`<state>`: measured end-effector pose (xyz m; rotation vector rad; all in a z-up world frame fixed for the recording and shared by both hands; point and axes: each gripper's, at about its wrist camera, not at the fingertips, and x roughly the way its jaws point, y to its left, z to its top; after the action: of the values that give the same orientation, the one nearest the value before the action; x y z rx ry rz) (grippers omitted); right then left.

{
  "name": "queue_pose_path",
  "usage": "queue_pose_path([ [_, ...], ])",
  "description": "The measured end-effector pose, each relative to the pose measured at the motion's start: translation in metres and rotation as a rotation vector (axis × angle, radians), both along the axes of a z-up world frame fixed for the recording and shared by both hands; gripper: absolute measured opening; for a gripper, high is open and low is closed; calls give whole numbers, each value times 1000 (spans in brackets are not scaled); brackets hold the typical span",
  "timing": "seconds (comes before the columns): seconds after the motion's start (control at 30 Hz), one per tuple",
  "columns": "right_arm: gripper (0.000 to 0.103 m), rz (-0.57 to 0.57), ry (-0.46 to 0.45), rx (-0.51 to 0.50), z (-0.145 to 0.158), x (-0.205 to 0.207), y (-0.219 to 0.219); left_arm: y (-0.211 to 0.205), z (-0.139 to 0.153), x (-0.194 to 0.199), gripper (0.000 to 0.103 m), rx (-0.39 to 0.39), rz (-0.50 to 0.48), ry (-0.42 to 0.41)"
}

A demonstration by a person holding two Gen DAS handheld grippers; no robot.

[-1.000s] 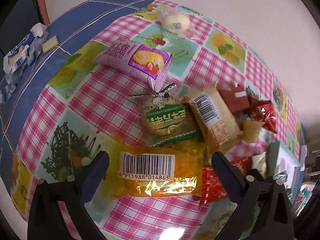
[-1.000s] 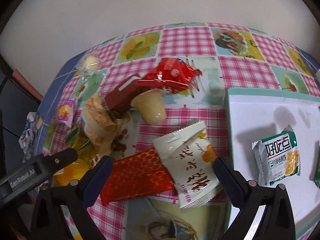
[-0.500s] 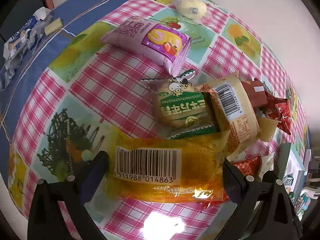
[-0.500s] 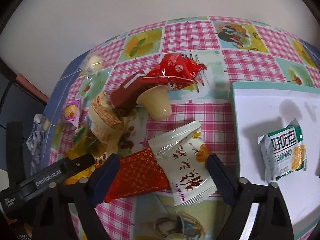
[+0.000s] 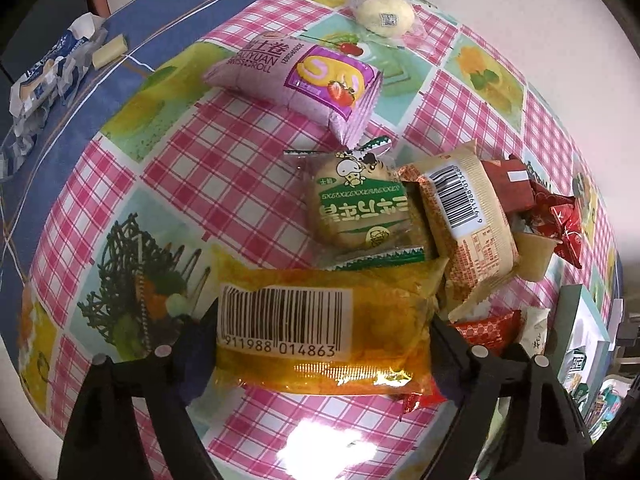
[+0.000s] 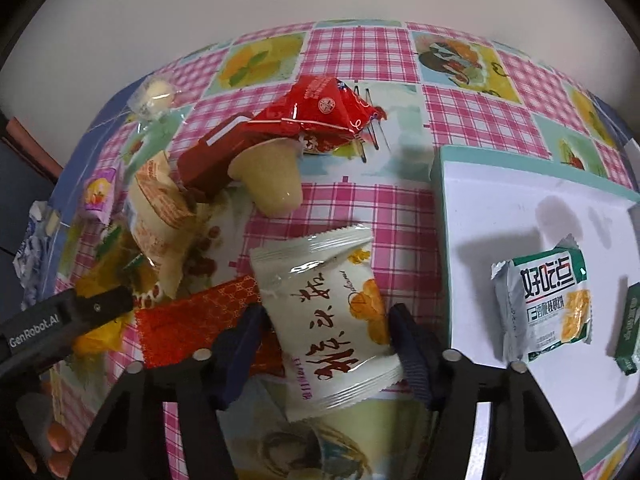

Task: Organize snacks
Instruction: 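Return both grippers to the pile and approach the yellow bread bag, then grasp the yellow bread bag with the left gripper while the right grasps the white pastry pack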

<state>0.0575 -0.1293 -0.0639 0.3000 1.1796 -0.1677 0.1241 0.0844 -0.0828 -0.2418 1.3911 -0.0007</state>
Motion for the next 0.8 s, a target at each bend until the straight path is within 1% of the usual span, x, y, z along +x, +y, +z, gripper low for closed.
queue_pose_path([
  [0.07, 55, -12, 2, -8, 1, -1, -2, -2, 1, 0, 86, -2, 1, -1],
  [0.3, 54, -29, 14, -24, 4, -4, -4, 1, 11, -1, 81, -23, 9, -16],
  [0.47, 54, -32, -6, -33, 17, -4, -5, 5, 26, -3, 80, -34, 13, -39],
  [0.67, 54, -60, -21, -7, 33, -8, -12, 10, 49, -5, 80, -41, 12, -90],
  [0.8, 54, -95, -31, 35, 43, -11, -22, 5, 65, -9, 80, -46, 2, -132],
])
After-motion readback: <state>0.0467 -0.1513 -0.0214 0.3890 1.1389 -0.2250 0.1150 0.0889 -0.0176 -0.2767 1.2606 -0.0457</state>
